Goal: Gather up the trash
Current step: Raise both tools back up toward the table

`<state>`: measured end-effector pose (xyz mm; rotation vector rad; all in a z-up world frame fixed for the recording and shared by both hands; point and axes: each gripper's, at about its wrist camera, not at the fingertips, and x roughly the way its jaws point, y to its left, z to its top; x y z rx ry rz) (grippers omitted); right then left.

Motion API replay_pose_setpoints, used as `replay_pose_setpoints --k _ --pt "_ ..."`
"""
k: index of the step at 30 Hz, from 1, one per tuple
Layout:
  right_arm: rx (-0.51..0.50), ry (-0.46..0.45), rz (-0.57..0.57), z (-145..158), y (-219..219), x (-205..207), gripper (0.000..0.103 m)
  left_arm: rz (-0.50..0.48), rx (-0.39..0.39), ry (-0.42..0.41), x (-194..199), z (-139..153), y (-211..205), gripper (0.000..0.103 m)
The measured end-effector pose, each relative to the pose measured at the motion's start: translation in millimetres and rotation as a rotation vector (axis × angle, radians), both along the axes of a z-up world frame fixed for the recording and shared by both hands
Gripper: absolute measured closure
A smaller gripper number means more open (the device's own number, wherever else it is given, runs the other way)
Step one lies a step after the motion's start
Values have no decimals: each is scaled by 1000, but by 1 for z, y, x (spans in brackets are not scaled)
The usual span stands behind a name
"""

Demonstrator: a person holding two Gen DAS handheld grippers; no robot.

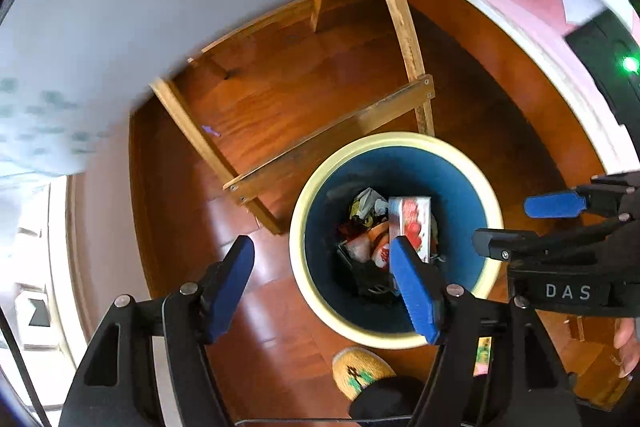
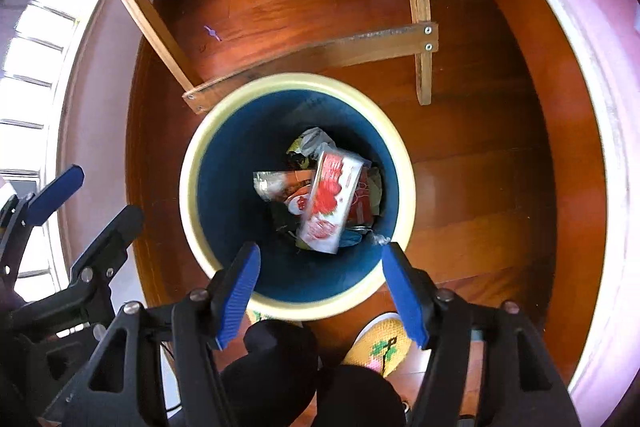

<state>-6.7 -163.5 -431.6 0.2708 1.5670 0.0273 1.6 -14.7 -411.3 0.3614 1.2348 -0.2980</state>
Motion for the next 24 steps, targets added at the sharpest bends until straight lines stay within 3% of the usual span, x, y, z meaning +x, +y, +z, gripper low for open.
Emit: replay_pose_setpoints --k 11,24 --pt "36 -31 -16 133 -8 -15 39 151 -94 63 -7 135 16 33" --pt "28 -170 39 300 -15 -11 39 246 -165 -24 -4 318 31 33"
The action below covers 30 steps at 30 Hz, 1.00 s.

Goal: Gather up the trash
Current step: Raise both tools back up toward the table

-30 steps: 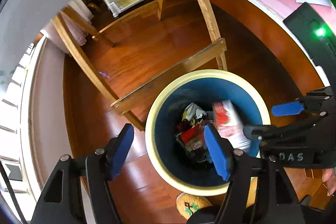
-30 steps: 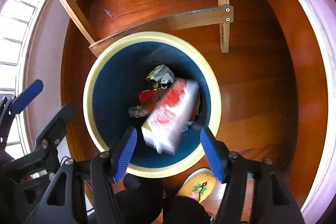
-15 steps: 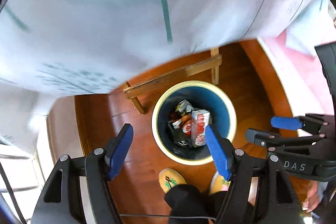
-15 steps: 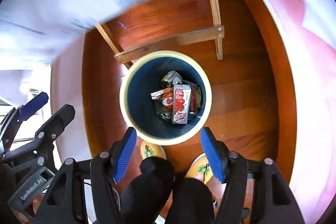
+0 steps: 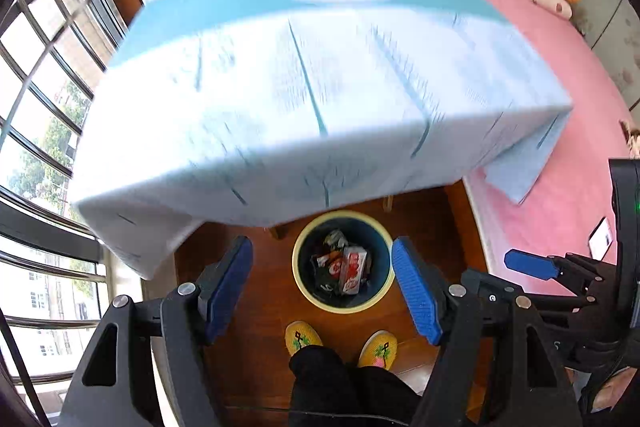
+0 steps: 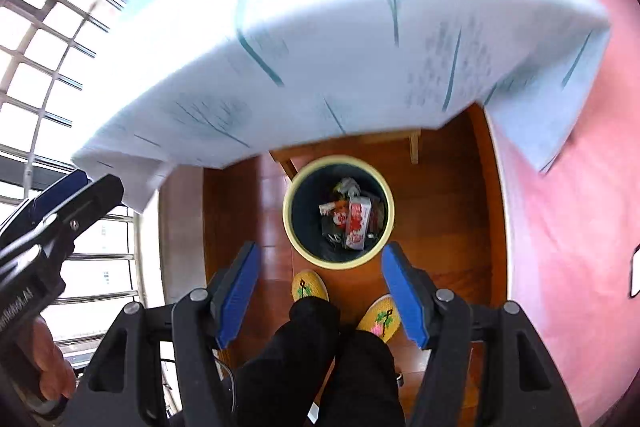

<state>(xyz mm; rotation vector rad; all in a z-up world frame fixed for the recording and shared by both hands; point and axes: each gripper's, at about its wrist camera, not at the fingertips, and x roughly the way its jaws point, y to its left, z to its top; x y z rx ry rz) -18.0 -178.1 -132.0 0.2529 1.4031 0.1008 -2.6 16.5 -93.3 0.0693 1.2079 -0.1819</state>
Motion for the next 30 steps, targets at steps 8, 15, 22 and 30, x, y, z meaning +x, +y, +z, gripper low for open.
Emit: replay_pose_setpoints --k 8,15,22,30 --pt "-6 -113 -40 70 -1 14 39 -10 6 -63 23 75 12 32" --pt "-43 -206 -101 111 4 45 39 -38 10 -133 50 111 25 32" --pt "-78 -255 -140 134 10 87 39 -62 -28 -188 96 128 41 31" --pt "-99 -276 -117 140 5 151 39 -59 -33 -202 160 132 41 30"
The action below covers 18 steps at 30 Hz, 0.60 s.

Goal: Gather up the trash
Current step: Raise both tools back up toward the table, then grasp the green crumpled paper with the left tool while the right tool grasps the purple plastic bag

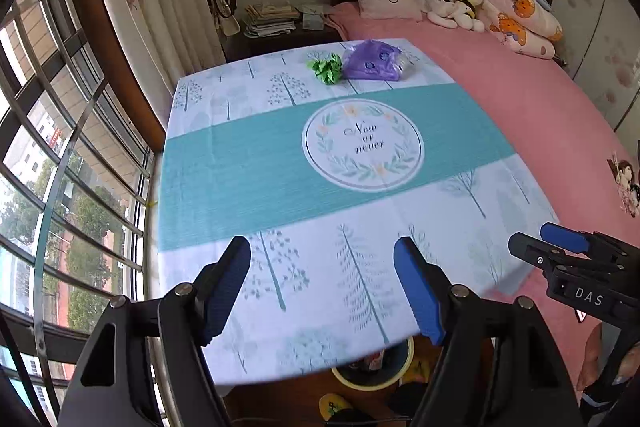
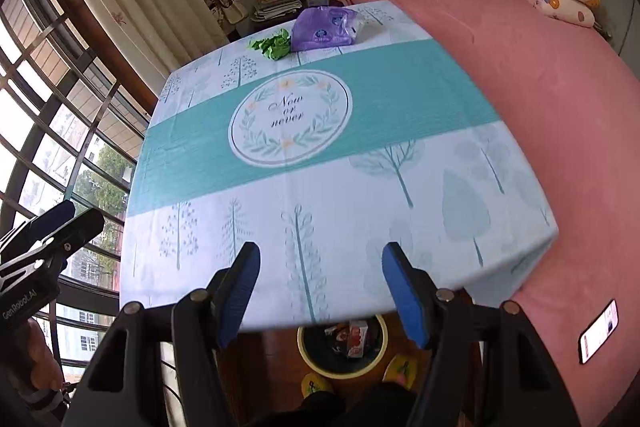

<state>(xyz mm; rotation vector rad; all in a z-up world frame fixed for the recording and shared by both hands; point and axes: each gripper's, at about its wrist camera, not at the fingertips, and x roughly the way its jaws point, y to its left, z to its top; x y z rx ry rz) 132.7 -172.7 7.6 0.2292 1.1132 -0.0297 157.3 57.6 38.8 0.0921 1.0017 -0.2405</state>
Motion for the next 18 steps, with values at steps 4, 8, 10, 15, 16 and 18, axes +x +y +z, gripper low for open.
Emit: replay_pose_setpoints --k 4,8,10,15,16,18 --pt "-10 -17 54 2 -15 50 39 39 -1 -6 43 3 -9 30" --pt "0 -45 137 3 -34 118 39 97 22 -15 94 5 -27 30" --pt "-1 -44 174 1 -45 152 39 131 44 -11 121 4 -38 30" --pt "0 -40 262 -9 -73 237 37 207 56 55 197 -15 -64 26" --pt "-9 -41 281 -13 -79 255 35 214 56 70 212 -20 -70 26" --pt "-25 -42 314 -21 -88 287 32 227 68 91 243 -30 -81 26"
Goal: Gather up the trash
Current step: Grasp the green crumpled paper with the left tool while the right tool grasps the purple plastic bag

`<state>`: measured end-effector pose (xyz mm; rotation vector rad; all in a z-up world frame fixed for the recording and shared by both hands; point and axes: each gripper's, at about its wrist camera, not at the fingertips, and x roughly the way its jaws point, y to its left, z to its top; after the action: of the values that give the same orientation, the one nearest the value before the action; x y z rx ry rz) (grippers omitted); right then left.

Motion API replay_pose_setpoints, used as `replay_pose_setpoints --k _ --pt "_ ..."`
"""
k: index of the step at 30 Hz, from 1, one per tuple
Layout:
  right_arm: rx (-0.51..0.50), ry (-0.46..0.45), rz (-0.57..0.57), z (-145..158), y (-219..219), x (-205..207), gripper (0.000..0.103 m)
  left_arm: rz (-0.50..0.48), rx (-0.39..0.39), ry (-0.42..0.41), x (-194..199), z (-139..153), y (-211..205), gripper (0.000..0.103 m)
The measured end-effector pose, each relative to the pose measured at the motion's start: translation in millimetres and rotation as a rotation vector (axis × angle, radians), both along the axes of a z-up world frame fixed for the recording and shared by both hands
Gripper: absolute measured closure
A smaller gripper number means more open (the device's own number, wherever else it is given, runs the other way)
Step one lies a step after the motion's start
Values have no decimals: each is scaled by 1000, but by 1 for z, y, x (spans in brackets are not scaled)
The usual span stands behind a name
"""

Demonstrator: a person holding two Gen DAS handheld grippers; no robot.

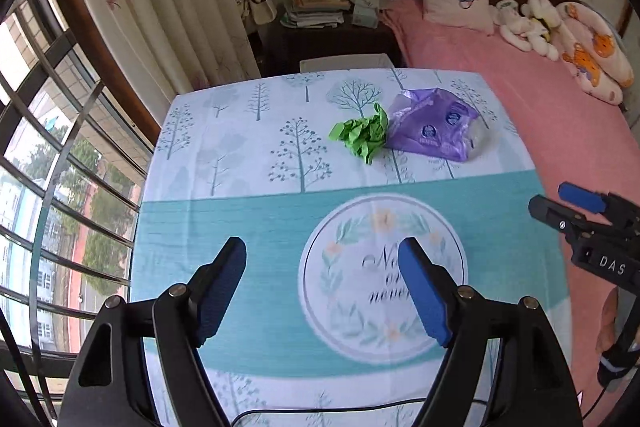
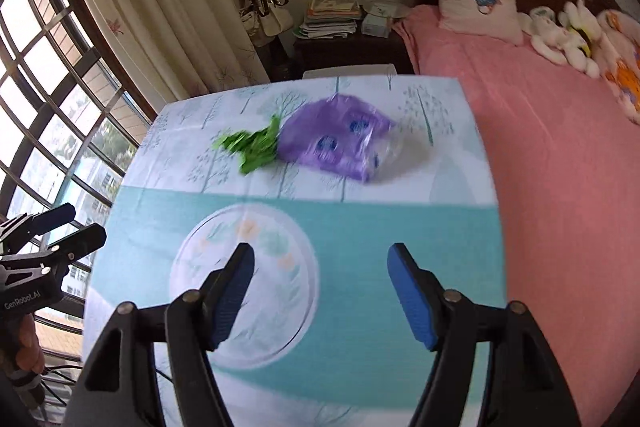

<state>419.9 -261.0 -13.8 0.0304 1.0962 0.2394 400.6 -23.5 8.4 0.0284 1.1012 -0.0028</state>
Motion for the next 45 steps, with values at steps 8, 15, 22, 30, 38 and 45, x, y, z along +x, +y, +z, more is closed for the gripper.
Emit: replay_pose_setpoints --k 8,15,22,30,38,45 --pt "-51 -54 189 -39 -15 99 25 2 34 65 102 -49 -31 26" --pt "-59 -35 330 -77 -3 145 24 2 1 138 160 -91 -36 26" --pt "-119 -19 421 -107 15 158 24 21 -55 215 193 -130 -32 26" --pt "-68 30 446 -122 13 158 28 5 -97 248 204 -151 -39 26" --pt "-16 39 425 -120 3 150 64 -1 -111 243 208 -155 -49 55" --pt "14 52 396 -114 -4 128 79 20 -107 213 194 -151 -53 68"
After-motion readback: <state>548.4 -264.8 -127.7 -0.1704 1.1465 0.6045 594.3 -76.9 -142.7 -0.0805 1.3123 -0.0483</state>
